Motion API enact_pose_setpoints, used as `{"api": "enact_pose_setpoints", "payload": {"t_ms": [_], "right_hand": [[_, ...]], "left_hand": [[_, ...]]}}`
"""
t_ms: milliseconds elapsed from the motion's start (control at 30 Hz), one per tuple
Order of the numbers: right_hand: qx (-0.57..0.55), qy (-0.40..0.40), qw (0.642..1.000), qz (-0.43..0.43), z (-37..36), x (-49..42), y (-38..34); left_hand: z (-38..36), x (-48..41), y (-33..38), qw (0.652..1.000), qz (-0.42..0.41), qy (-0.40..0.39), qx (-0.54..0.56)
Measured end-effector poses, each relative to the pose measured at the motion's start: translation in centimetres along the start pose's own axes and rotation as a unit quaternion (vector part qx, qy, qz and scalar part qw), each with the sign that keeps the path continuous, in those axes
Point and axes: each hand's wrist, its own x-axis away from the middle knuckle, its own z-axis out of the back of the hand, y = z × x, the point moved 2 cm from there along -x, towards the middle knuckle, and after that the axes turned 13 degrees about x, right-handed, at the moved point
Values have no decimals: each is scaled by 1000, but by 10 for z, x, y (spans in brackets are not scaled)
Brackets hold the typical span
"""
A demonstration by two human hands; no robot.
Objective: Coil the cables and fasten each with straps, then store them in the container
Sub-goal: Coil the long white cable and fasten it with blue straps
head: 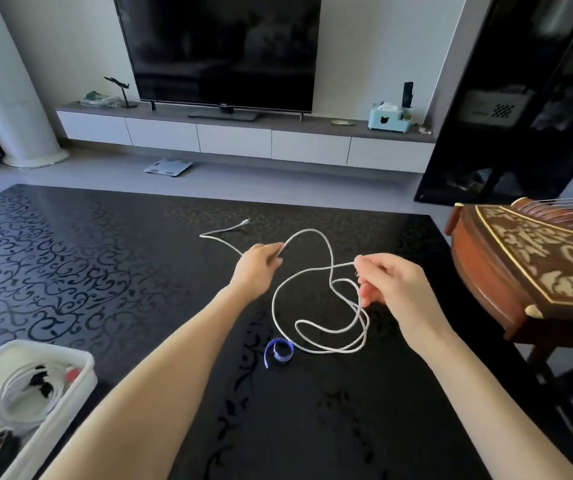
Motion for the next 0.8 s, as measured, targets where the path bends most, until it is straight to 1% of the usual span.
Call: {"api": "enact_pose_setpoints", "payload": {"t_ms": [67, 133, 233, 267, 300, 333, 367, 400, 433, 500, 533, 567, 633, 700, 733, 800], "right_hand": [[-7, 6, 1000, 25, 17, 10, -12], [29, 26, 997, 61, 31, 21, -23], [92, 55, 987, 120, 46, 38, -42], [114, 66, 982, 138, 49, 43, -49], [137, 78, 976, 151, 53, 49, -55], [153, 87, 971, 160, 55, 54, -62], [165, 88, 968, 165, 54, 58, -66], [168, 82, 967, 173, 54, 64, -71], [157, 63, 970, 177, 52, 74, -77], [120, -9, 977, 177, 43, 98, -86], [116, -41, 975, 183, 38, 108, -89], [136, -59, 969, 198, 34, 120, -92], [228, -70, 941, 239, 27, 141, -100], [306, -81, 911, 263, 24, 156, -106], [315, -97, 906, 265, 24, 163, -110], [283, -124, 917, 252, 27, 173, -114]], "left_hand": [[-6, 6, 12, 1000, 14, -18, -4], [-8, 15, 25, 1000, 17, -17, -16], [2, 42, 63, 998, -25, 47, 29], [8, 56, 81, 995, -32, 69, 61], [15, 72, 100, 990, -26, 79, 118], [22, 90, 118, 979, -6, 69, 193], [26, 107, 132, 962, 31, 38, 270], [32, 125, 147, 941, 74, -13, 329], [39, 143, 161, 921, 117, -75, 364], [49, 175, 177, 877, 190, -180, 402], [53, 186, 181, 861, 210, -215, 411], [57, 196, 184, 853, 220, -239, 408], [64, 209, 188, 861, 204, -264, 384], [72, 219, 192, 871, 161, -275, 374], [77, 225, 194, 870, 142, -282, 378], [84, 237, 196, 857, 121, -311, 393]]}}
